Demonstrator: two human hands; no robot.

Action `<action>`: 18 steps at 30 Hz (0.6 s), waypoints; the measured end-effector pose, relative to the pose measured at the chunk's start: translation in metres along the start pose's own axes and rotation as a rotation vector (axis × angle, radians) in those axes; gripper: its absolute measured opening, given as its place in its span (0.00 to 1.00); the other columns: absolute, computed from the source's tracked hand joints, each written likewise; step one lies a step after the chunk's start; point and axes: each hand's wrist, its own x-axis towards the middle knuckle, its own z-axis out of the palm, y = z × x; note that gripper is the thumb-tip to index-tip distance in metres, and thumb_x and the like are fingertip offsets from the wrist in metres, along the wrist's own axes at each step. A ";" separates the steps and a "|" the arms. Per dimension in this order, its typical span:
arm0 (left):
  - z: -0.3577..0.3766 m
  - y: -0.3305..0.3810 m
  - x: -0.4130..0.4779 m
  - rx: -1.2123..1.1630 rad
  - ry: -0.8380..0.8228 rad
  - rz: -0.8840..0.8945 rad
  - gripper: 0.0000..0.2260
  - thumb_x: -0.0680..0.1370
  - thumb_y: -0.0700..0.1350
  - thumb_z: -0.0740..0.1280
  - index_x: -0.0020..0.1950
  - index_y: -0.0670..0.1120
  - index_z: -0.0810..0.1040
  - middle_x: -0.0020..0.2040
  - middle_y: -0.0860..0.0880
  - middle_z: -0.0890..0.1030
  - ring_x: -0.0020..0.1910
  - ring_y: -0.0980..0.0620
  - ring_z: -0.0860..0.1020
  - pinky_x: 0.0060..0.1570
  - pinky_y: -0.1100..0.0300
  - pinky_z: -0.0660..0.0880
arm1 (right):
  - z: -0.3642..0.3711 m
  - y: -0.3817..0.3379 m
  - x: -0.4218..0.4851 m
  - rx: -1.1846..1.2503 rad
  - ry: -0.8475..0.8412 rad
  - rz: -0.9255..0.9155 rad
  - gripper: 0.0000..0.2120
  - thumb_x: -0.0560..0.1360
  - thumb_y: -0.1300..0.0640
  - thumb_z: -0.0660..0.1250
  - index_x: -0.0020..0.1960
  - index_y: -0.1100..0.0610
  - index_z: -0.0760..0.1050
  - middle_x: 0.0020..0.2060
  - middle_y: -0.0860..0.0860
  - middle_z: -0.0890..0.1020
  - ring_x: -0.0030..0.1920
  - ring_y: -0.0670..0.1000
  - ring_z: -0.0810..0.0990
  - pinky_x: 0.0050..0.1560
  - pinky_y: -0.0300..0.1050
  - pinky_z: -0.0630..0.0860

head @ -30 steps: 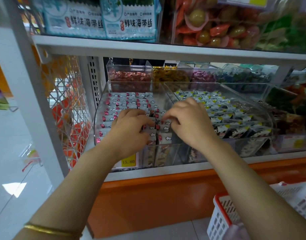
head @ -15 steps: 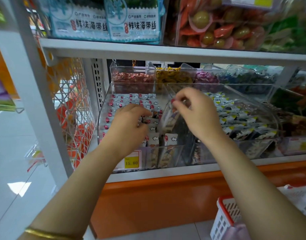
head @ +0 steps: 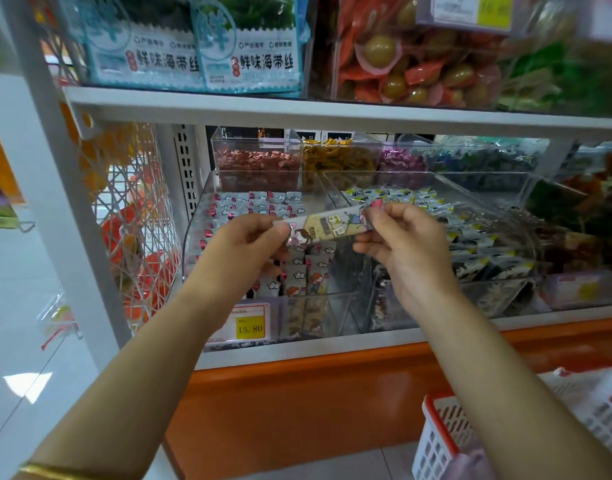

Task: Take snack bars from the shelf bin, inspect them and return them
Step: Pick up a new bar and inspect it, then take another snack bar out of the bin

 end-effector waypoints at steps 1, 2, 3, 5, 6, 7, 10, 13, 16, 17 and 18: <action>0.000 0.001 -0.001 -0.055 0.007 -0.028 0.07 0.79 0.47 0.63 0.47 0.45 0.78 0.38 0.49 0.80 0.38 0.54 0.80 0.35 0.66 0.77 | 0.000 0.000 0.000 0.058 -0.016 0.045 0.04 0.76 0.65 0.64 0.43 0.61 0.75 0.35 0.53 0.80 0.31 0.46 0.81 0.33 0.37 0.78; 0.000 0.001 -0.001 -0.102 0.010 -0.050 0.07 0.79 0.46 0.63 0.46 0.44 0.78 0.36 0.49 0.80 0.37 0.54 0.80 0.33 0.67 0.76 | -0.001 -0.001 0.000 0.115 -0.038 0.092 0.03 0.75 0.65 0.65 0.43 0.62 0.76 0.35 0.54 0.80 0.32 0.46 0.81 0.34 0.37 0.78; 0.000 0.002 -0.002 -0.139 0.010 -0.067 0.08 0.79 0.47 0.62 0.45 0.43 0.77 0.34 0.50 0.80 0.34 0.55 0.80 0.32 0.66 0.76 | -0.001 -0.001 -0.001 0.170 -0.061 0.138 0.03 0.74 0.65 0.65 0.42 0.62 0.77 0.35 0.53 0.80 0.32 0.46 0.81 0.34 0.37 0.78; -0.001 0.002 -0.003 -0.191 0.009 -0.094 0.10 0.79 0.48 0.62 0.43 0.43 0.74 0.30 0.51 0.79 0.30 0.54 0.79 0.29 0.64 0.76 | -0.002 -0.002 -0.001 0.279 -0.103 0.220 0.04 0.73 0.66 0.65 0.41 0.62 0.78 0.33 0.53 0.81 0.32 0.47 0.81 0.34 0.37 0.79; -0.003 0.001 -0.002 -0.216 0.011 -0.107 0.10 0.79 0.49 0.62 0.42 0.44 0.73 0.30 0.52 0.78 0.29 0.54 0.77 0.28 0.64 0.75 | -0.001 -0.002 -0.001 0.330 -0.120 0.256 0.04 0.73 0.67 0.65 0.42 0.63 0.78 0.32 0.52 0.82 0.33 0.47 0.82 0.34 0.37 0.79; -0.005 0.001 -0.002 -0.241 0.010 -0.118 0.11 0.79 0.50 0.62 0.41 0.45 0.73 0.29 0.51 0.77 0.28 0.54 0.76 0.27 0.64 0.74 | -0.001 -0.002 0.000 0.375 -0.131 0.283 0.04 0.73 0.68 0.64 0.43 0.63 0.78 0.31 0.53 0.82 0.33 0.47 0.82 0.34 0.37 0.79; -0.010 0.001 -0.001 -0.317 -0.017 -0.146 0.11 0.79 0.49 0.63 0.38 0.47 0.72 0.29 0.52 0.74 0.26 0.56 0.72 0.24 0.66 0.70 | 0.000 -0.002 0.000 0.481 -0.120 0.338 0.06 0.73 0.71 0.62 0.45 0.65 0.76 0.31 0.55 0.83 0.33 0.49 0.83 0.34 0.37 0.79; -0.010 0.000 -0.001 -0.417 -0.045 -0.177 0.09 0.78 0.46 0.63 0.39 0.46 0.73 0.28 0.52 0.75 0.25 0.57 0.73 0.23 0.68 0.71 | 0.001 -0.001 0.000 0.547 -0.067 0.357 0.08 0.74 0.73 0.61 0.45 0.65 0.76 0.31 0.57 0.83 0.33 0.51 0.84 0.32 0.37 0.79; -0.011 0.000 -0.001 -0.422 -0.066 -0.153 0.06 0.79 0.42 0.62 0.42 0.44 0.75 0.29 0.50 0.78 0.27 0.57 0.76 0.25 0.68 0.72 | 0.001 0.000 0.000 0.471 -0.033 0.319 0.09 0.74 0.73 0.60 0.46 0.63 0.76 0.31 0.56 0.84 0.33 0.51 0.84 0.32 0.38 0.79; -0.011 -0.001 -0.001 -0.390 -0.056 -0.127 0.05 0.79 0.41 0.62 0.44 0.44 0.75 0.29 0.50 0.79 0.27 0.56 0.76 0.26 0.68 0.73 | 0.000 0.000 0.000 0.411 -0.026 0.292 0.09 0.75 0.73 0.61 0.46 0.63 0.76 0.31 0.56 0.84 0.33 0.52 0.84 0.32 0.39 0.80; -0.012 -0.001 -0.001 -0.338 -0.038 -0.091 0.04 0.78 0.41 0.62 0.46 0.45 0.76 0.30 0.50 0.79 0.28 0.56 0.77 0.27 0.67 0.74 | 0.000 0.001 0.000 0.351 -0.022 0.267 0.08 0.75 0.71 0.61 0.47 0.62 0.76 0.31 0.55 0.83 0.33 0.52 0.84 0.32 0.40 0.80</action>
